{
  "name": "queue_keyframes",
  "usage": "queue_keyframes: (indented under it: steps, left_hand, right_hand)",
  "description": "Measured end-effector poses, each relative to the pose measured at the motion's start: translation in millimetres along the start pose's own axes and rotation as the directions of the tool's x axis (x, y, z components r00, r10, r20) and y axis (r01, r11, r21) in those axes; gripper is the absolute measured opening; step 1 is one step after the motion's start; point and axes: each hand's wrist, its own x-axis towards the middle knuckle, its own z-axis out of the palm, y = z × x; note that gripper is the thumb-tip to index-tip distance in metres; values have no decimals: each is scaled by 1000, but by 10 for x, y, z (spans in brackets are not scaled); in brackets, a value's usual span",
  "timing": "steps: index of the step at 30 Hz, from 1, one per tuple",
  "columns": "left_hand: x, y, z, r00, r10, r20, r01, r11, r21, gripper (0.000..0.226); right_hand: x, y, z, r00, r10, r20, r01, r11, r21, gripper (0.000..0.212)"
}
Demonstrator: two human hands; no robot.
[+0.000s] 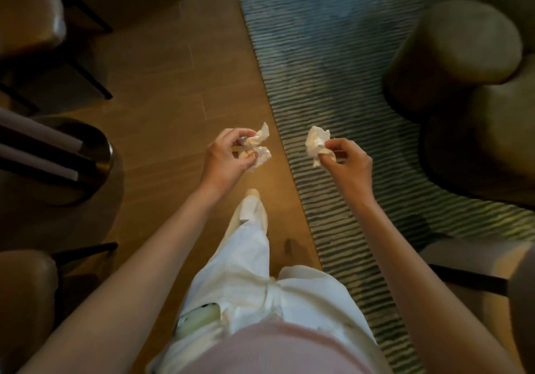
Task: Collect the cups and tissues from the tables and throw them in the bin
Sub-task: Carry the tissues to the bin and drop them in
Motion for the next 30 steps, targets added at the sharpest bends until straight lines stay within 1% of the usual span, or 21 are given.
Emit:
queue_keyframes:
  steps: [5,8,15,18,23,26,30]
  left_hand:
    - [1344,33,-116,999,38,14,-37,999,-39,40]
    - [2032,117,-122,995,70,70,-68,997,-22,38]
    - [3581,209,13,987,63,149,-58,998,-33,37]
    - [4362,312,146,986,89,139,-87,996,-19,36]
    - [5702,710,446,980,132,147,-131,991,-18,39]
    - [6430,916,610,978,151,141,-147,988,-44,40]
    - [7334,1065,774,984,155,90,-151,987,-46,38]
  right_hand:
    - [1140,-304,56,1000,10,-2,-10,1000,-22,22]
    - [1731,-442,61,999,43,-21,-43,999,-4,22]
    - [3125,-485,149,995,94,-23,-93,996,12,22]
    - [3947,-438,156,997,65,-40,-65,998,15,22]
    - [5315,-527,-65,993,70,-95,-64,996,63,20]
    - [6106,-614,-228,997,30,-74,-26,999,47,19]
    - [7055,-743,-311,998,-5,-68,8,999,43,20]
